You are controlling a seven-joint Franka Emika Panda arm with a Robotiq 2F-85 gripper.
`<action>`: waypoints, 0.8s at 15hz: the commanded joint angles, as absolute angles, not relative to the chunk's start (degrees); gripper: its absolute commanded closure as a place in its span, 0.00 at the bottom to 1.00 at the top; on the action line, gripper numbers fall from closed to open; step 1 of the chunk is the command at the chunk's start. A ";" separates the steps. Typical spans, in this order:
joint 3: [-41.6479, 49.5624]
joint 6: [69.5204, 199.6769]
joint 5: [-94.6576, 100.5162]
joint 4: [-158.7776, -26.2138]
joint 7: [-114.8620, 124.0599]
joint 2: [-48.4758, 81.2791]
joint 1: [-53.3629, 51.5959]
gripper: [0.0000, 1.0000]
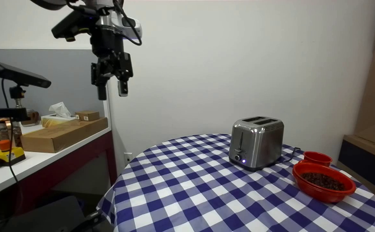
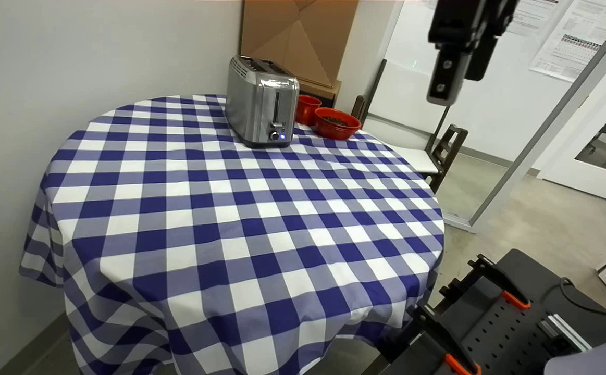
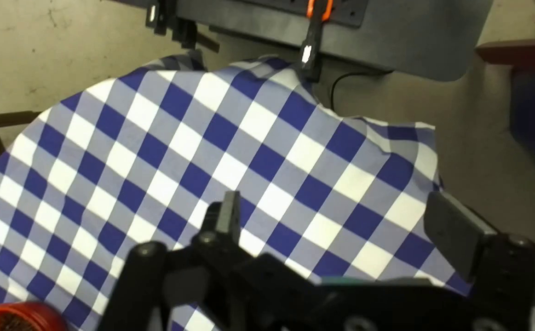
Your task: Turn off the toaster
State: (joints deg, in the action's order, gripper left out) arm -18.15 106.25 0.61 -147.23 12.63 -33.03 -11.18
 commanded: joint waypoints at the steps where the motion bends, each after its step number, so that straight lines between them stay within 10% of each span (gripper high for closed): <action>1: -16.07 114.15 6.29 -146.85 13.38 -27.46 -7.38 0.00; 12: -5.57 133.36 10.00 -134.09 13.39 -1.09 1.51 0.00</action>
